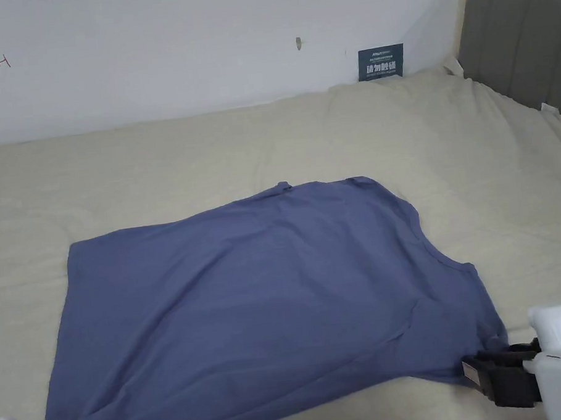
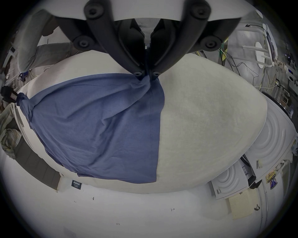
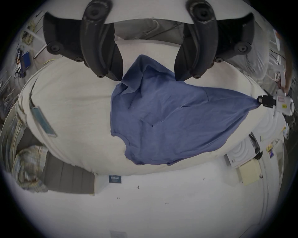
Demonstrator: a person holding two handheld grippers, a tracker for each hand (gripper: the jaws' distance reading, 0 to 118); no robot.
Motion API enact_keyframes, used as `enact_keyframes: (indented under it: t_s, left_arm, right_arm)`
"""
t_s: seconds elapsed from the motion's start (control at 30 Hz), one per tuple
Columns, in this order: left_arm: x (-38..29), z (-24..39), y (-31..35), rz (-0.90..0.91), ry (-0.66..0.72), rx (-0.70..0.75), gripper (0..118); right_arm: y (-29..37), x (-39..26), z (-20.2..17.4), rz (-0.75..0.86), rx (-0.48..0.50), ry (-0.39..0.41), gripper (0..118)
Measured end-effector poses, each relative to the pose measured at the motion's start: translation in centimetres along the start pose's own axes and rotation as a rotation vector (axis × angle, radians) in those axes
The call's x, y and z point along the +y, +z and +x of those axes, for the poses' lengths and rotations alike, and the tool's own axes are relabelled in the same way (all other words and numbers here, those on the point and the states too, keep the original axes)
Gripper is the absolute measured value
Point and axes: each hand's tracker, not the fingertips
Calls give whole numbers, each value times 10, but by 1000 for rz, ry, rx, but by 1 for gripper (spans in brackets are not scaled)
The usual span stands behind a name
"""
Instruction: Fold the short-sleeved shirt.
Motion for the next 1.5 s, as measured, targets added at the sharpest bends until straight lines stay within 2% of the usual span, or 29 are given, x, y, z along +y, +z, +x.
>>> enact_keyframes:
  t_s: [0.03,0.07,0.13,0.17,0.33,0.47,0.77,0.97,1.1,1.17,1.23,1.3,1.33,1.37,1.4,1.43,1.47,1.5]
  left_arm:
    - [0,0,0,-2,1,2,4]
    - [0,1,0,-4,1,1,4]
    - [0,1,-1,-9,-1,2,4]
    - [0,0,-2,-11,-1,3,4]
    - [1,-1,-2,-16,11,1,4]
    - [7,-2,8,-4,34,-8,4]
    - [66,10,12,75,8,19,4]
    - [128,13,-24,77,42,3,4]
    - [156,21,-69,2,15,13,4]
    - [164,22,-86,-6,15,-4,4]
    - [170,22,-109,-74,29,8,4]
    - [170,21,-120,-73,18,0,4]
    - [169,22,-120,-72,13,8,8]
    - [167,22,-119,-60,-2,12,21]
    - [166,22,-119,-55,-22,25,43]
    - [165,21,-118,-58,-28,49,81]
    - [163,19,-117,-57,-27,46,105]
    - [161,14,-111,-48,-22,36,114]
  right_arm:
    - [-5,0,3,-1,2,-7,1]
    - [-10,0,6,-1,-10,-24,1]
    - [-18,-5,4,-15,-10,-4,1]
    - [-22,-6,4,-64,-26,-14,1]
    - [-13,-9,8,-6,-24,-33,1]
    - [0,4,7,9,-25,-2,1]
    - [9,83,1,141,-22,3,1]
    - [-35,147,12,165,-16,-49,1]
    - [-88,176,18,127,-16,-17,1]
    - [-108,186,21,93,9,-64,1]
    - [-133,191,20,36,-50,-39,1]
    - [-149,191,21,4,-52,-24,1]
    - [-152,189,22,-2,-43,-28,1]
    - [-154,186,23,0,-42,-28,2]
    - [-156,184,23,0,-55,-32,7]
    - [-155,182,22,-1,-64,-21,29]
    - [-155,181,22,-8,-77,-12,54]
    - [-153,180,21,-17,-87,-4,72]
